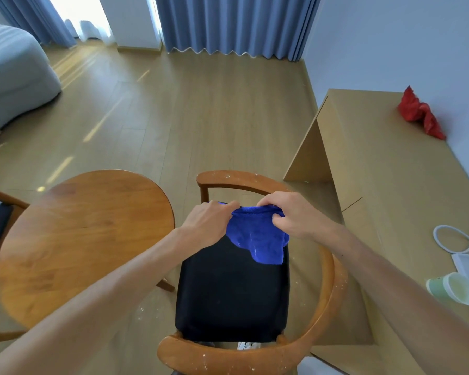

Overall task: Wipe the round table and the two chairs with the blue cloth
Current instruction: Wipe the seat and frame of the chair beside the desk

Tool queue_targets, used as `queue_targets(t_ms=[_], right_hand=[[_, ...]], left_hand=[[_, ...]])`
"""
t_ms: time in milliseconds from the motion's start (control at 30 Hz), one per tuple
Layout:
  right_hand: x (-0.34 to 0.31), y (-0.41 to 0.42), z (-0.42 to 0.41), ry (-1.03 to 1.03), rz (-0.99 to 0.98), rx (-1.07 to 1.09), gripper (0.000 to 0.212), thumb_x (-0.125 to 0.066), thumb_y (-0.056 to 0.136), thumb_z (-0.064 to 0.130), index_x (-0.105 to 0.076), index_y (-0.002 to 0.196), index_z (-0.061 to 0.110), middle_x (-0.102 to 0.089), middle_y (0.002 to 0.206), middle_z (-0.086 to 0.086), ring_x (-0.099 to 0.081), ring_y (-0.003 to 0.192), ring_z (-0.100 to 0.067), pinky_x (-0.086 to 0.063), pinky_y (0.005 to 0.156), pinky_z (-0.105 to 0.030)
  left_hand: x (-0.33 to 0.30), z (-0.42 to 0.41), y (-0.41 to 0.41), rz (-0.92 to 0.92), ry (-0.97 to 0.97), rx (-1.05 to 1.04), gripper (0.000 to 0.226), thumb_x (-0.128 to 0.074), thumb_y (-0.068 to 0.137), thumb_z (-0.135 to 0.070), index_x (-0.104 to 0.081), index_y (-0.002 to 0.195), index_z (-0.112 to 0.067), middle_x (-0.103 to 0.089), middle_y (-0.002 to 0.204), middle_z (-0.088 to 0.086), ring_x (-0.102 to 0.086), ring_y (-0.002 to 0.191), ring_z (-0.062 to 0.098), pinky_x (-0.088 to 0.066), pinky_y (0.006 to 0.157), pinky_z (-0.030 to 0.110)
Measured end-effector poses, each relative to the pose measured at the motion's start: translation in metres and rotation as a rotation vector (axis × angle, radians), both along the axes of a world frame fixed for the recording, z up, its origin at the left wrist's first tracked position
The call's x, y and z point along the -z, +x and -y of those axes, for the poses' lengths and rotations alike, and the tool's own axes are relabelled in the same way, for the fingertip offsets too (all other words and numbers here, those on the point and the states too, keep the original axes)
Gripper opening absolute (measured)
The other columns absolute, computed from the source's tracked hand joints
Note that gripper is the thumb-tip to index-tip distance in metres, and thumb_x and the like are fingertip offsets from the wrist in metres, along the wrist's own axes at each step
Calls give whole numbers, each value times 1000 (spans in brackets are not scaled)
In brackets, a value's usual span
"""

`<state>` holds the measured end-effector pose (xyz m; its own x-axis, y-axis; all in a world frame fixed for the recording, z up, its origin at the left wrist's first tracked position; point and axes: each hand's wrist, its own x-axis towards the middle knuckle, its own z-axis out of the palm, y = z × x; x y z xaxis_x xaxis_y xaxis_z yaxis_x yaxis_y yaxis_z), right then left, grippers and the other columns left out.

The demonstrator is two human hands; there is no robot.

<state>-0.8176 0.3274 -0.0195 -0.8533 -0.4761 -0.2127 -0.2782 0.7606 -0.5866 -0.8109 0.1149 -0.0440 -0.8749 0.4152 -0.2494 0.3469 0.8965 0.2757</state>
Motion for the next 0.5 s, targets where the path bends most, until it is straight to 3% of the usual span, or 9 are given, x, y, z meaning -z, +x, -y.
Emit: queue_targets(t_ms=[100,300,433,500], right_hand=[[2,2,1,53,-60,-3,41,-43,83,-5,-61,110,20,-58,96,4,-54,90,-14,-49,82,-32],[4,6,3,70,-177,-62,42,-45,84,-4,-62,116,17,-67,109,1,-59,100,-17,-47,90,-33],[4,7,2,34,-128,-24,40,-45,86,-4,-63,115,15,-67,109,0,-59,99,-15,-47,89,-31],[3,9,3,-4,-83,22,36,-45,88,-1,-63,115,16,-66,108,2,-58,96,-11,-49,85,-25]], left_hand=[[-6,-1,-3,-27,-62,64,34,-41,94,-2,-44,124,-16,-54,82,4,-51,65,23,-41,56,31],[-12,5,-5,-5,-26,100,31,-37,96,-7,-46,125,-13,-50,91,7,-53,72,24,-46,63,32],[-17,6,-5,-16,-23,82,28,-40,99,-21,-49,125,-16,-47,100,5,-51,81,20,-46,67,30],[-17,8,-5,-105,-46,85,28,-45,97,-31,-56,119,-18,-41,107,4,-45,97,19,-43,75,29]])
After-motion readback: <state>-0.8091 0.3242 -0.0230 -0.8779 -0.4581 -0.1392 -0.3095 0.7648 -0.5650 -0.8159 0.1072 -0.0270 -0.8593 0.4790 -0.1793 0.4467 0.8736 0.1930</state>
